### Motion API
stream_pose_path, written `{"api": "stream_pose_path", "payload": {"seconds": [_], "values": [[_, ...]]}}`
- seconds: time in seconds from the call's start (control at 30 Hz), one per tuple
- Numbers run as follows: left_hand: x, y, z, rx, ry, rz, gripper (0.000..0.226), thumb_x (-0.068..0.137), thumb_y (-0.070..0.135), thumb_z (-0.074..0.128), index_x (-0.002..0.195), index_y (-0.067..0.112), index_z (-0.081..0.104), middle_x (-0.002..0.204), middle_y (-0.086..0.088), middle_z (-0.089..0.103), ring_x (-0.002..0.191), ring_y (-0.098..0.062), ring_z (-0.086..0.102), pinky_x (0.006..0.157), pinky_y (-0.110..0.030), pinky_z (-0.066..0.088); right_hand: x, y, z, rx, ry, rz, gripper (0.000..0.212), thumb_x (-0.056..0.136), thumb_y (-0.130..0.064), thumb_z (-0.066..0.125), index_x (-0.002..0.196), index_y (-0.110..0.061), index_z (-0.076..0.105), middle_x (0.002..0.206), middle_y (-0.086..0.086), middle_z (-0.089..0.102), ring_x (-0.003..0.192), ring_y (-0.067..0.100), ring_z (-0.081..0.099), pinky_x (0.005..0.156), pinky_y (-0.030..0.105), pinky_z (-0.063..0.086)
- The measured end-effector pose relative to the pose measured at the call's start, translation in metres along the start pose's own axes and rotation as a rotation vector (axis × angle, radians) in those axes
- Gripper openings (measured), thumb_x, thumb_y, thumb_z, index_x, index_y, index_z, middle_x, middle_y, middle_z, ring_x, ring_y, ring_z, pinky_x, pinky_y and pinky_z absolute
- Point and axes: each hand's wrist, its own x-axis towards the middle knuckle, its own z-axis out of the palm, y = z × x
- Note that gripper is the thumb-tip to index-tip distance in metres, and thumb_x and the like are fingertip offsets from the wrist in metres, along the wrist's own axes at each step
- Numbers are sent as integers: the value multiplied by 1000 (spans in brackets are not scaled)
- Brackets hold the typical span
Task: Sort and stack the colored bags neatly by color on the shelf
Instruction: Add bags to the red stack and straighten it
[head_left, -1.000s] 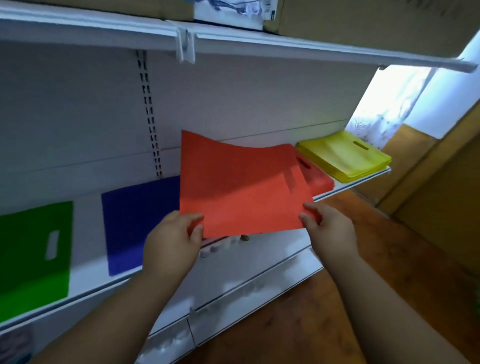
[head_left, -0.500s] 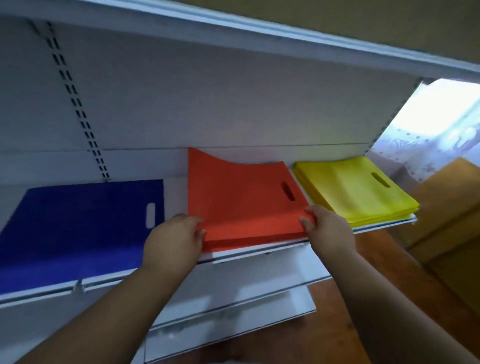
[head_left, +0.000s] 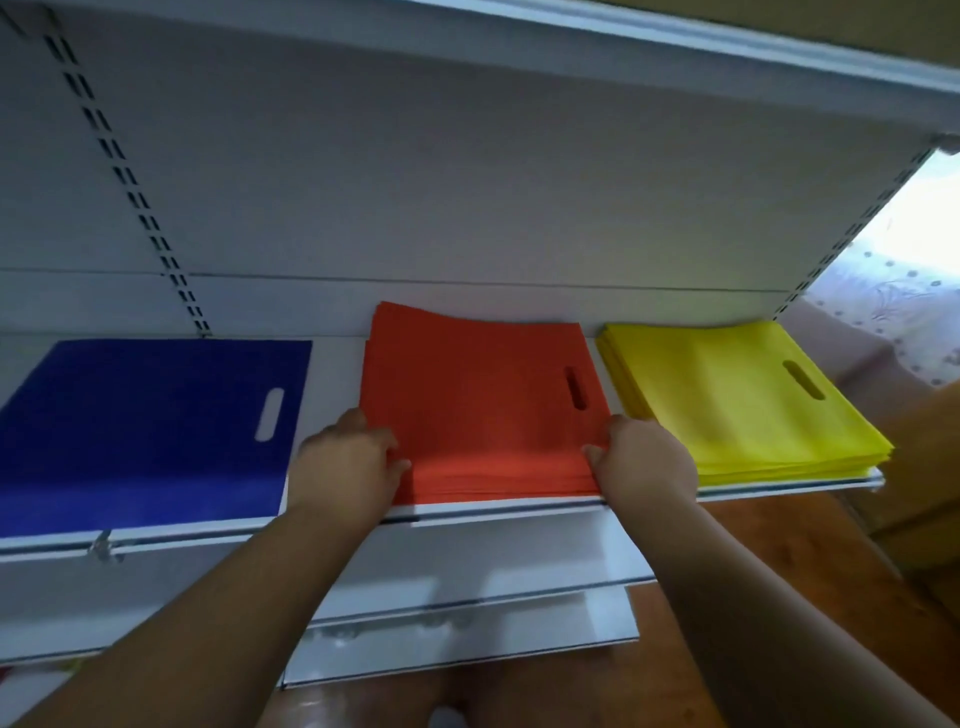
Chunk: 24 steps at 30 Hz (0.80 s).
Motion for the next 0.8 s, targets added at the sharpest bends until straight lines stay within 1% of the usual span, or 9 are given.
{"api": "stream_pose_path", "payload": {"seconds": [0.1,0.2,0.23,0.33,0.43,0.53,0.63,0.7,0.8], "values": [[-6,-3,0,-43,34,1,23,78,42,77,89,21,75,90,-6,59,67,-26,62,63,-34,54,-4,-17,-2,44,25,-91,30,93,-43,55,107,-17,61,108,8,60,98,33,62,74,36,47],[-18,-11,-8,-115,100,18,24,80,38,77,96,20,74,88,-5,60,64,-26,61,58,-33,53,-10,-52,-5,137,47,-221,28,92,-39,55,108,-17,62,109,7,59,97,33,61,70,35,44],[-24,-17,-12,-138,117,20,23,80,36,76,97,20,74,89,-5,60,64,-26,61,57,-33,53,-14,-68,-8,178,53,-265,29,92,-38,55,112,-19,63,112,7,59,99,34,61,71,35,45],[-52,-48,-27,-220,159,-10,25,82,33,75,103,21,73,91,-1,60,68,-24,63,59,-34,52,-34,-129,-17,291,80,-426,39,91,-35,59,128,-23,60,126,7,59,109,32,60,83,38,50],[-89,-101,-50,-268,188,-119,31,85,33,71,116,25,69,95,4,59,71,-17,60,65,-30,48,-66,-201,-26,383,94,-589,43,93,-32,58,134,-21,55,125,9,59,109,30,59,85,38,49],[-138,-169,-76,-309,196,-253,37,91,37,63,127,32,60,92,11,60,75,-11,54,66,-26,37,-110,-283,-31,473,69,-712,43,100,-37,48,140,-21,49,123,6,62,109,27,60,88,37,47],[-193,-246,-103,-260,216,-353,37,93,41,58,130,37,56,89,13,62,80,-13,60,65,-28,42,-162,-367,-32,534,23,-823,44,103,-42,37,143,-24,45,133,2,60,118,25,57,93,37,45],[-230,-295,-117,-218,277,-395,36,93,39,59,128,36,57,100,14,61,85,-13,62,66,-29,46,-193,-423,-30,578,32,-915,43,103,-38,40,142,-22,46,135,1,58,120,23,54,91,35,43],[-280,-357,-140,-184,321,-505,31,92,36,61,123,35,61,113,9,59,81,-15,64,65,-30,48,-239,-496,-27,634,56,-1029,40,99,-30,52,138,-20,52,127,5,57,107,25,57,82,36,45]]}}
